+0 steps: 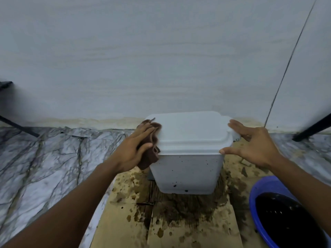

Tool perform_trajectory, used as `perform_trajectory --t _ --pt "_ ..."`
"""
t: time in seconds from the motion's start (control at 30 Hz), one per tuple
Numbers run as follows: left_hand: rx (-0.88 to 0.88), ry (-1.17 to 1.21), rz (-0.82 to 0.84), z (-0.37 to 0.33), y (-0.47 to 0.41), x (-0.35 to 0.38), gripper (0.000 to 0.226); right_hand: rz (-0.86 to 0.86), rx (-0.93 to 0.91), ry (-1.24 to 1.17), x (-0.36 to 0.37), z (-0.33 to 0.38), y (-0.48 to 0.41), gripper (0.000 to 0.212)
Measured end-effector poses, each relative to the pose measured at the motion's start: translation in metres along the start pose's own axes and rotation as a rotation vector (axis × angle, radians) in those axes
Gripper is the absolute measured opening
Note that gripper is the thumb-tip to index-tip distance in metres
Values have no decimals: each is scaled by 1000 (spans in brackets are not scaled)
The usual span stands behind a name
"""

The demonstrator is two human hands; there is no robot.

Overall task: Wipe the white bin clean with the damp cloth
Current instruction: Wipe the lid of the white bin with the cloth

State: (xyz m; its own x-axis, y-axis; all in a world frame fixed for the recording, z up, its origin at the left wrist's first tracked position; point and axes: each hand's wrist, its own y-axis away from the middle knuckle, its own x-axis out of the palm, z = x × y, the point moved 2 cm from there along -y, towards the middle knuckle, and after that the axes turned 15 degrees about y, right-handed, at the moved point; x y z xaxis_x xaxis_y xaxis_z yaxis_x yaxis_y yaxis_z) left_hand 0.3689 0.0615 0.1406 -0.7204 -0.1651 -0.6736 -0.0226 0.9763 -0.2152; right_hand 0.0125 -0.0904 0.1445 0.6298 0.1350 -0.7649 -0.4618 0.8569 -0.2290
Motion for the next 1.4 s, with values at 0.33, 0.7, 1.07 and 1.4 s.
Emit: perform_trajectory --t 0.33,0.7,1.07,1.4 --pt "-142 -241 -196 -41 -12 61 60 -8 -5 59 3 5 -1 109" --pt "-186 -130 -292 -46 -20 74 59 -21 -25 24 6 12 0 109" --pt "-266 -153 -228 -59 -15 74 62 -11 -21 76 5 4 3 110" --pt "-245 15 -325 -66 -10 62 66 -10 12 59 5 4 5 114"
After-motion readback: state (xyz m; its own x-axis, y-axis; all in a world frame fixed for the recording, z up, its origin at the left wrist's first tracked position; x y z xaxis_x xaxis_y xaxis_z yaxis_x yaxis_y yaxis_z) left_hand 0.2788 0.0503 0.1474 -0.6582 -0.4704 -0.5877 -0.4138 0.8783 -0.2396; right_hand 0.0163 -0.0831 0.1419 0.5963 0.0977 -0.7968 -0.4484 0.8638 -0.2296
